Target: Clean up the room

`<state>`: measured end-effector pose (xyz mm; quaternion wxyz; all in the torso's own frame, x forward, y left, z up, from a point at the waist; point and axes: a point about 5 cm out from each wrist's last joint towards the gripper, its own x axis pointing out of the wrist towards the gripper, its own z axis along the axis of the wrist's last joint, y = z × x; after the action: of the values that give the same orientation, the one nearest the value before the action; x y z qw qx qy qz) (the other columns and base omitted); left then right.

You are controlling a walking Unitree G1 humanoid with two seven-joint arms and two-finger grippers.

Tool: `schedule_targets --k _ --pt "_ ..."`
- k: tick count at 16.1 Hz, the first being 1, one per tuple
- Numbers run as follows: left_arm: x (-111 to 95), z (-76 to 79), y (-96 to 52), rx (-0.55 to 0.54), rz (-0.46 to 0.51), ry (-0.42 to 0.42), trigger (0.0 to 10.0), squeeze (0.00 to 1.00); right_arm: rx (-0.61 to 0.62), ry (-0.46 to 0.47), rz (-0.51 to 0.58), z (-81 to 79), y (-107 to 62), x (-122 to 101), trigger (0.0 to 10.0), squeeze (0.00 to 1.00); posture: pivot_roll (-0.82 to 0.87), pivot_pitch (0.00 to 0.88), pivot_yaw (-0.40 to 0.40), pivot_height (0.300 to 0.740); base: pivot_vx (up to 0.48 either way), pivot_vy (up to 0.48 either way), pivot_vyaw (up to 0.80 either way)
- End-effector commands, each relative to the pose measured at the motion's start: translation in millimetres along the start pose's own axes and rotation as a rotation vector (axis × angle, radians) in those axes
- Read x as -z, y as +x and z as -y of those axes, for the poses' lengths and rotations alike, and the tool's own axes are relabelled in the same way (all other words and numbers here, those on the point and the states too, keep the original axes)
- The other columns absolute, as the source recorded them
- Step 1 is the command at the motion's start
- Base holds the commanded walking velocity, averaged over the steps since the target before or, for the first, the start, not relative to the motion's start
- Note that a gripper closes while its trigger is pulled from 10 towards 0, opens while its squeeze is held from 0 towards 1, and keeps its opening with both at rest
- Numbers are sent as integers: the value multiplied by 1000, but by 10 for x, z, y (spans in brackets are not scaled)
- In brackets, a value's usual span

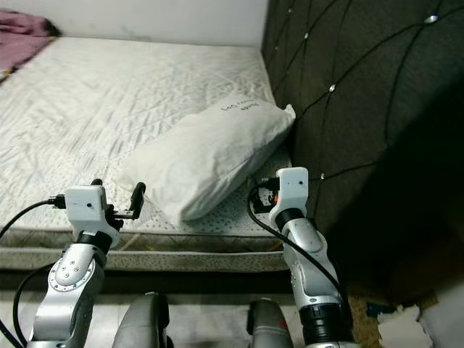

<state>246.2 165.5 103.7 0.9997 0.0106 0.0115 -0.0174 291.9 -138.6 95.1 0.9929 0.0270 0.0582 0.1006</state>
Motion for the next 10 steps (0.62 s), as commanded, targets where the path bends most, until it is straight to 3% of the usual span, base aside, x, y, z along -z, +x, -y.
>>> schedule_targets --k 1,10 --pt "-31 -26 10 -3 7 6 10000 0 -19 6 9 -46 22 -32 10000 0 -102 22 -29 651 0 480 0" --pt "-38 -12 7 -3 11 16 10000 0 -27 10 8 -54 18 -29 10000 0 -103 25 -27 651 0 30 0"
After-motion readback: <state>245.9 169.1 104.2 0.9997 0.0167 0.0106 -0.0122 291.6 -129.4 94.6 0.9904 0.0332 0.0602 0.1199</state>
